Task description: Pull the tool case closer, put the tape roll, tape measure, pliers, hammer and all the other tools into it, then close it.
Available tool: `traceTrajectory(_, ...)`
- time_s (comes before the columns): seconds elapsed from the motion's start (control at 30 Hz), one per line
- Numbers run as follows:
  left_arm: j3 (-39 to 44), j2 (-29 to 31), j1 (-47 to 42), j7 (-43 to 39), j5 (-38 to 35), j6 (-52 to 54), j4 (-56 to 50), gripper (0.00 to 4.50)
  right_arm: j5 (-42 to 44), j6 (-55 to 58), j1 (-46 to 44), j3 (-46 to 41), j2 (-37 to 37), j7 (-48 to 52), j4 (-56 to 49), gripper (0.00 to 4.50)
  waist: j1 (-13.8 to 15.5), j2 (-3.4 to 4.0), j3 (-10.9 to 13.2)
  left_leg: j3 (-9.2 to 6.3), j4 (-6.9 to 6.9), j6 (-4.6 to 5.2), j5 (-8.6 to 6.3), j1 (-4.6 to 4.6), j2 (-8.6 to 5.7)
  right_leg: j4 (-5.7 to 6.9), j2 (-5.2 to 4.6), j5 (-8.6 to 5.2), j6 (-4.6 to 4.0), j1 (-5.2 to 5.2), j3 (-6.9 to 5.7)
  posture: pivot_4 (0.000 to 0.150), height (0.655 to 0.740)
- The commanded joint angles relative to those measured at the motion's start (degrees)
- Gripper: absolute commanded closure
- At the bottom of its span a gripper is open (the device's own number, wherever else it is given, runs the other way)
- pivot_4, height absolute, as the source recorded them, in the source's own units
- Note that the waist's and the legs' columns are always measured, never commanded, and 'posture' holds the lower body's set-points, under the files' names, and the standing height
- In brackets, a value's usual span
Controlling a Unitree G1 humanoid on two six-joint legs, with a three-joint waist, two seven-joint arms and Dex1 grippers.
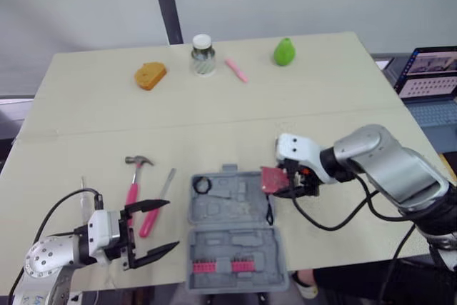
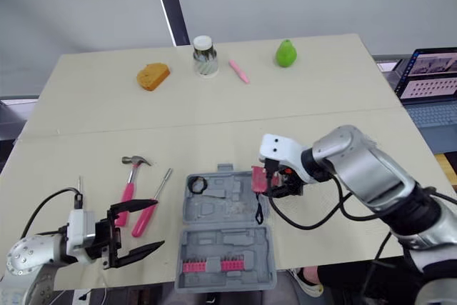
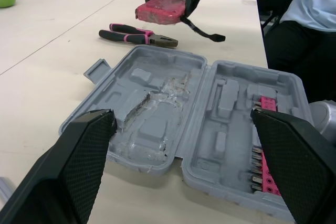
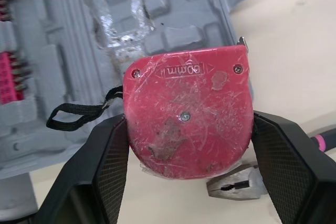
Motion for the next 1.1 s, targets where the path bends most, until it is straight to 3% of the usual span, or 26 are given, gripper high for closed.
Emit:
traceTrajectory(0.03,-0.7,-0.5,0.1,0.0,0.4,-0.8,0.4,0.0,-2.0,1.1,-3.0,3.3,1.2,-1.2,0.5,1.51,0.0,0.0,0.0,0.0,0.01,0.0,0.0,0.0,-0.01,0.01,-0.03,0.0,0.0,0.0,-0.07,0.15,0.7159)
traceTrajectory(0.47,-1.8,-1.1,0.7,1.3,1.8,-1.1,-0.9,0.0,-6.7,-2.9,-7.6,11.5,5.8,-1.1,8.1,1.51,0.0,-0.12,-0.1,0.0,0.06,0.01,0.0,0.0,-0.06,0.08,-0.07,0.0,-0.01,-0.01,-0.18,0.15,0.7159)
traceTrajectory(1.1,-2.6,-1.3,0.0,4.0,2.5,-0.3,-1.3,0.0,-12.0,-6.9,-7.9,16.1,9.4,1.8,11.1,1.51,0.0,-0.14,-0.1,0.0,0.07,0.01,0.0,0.0,-0.09,0.13,-0.08,0.0,-0.01,-0.04,-0.25,0.15,0.7159)
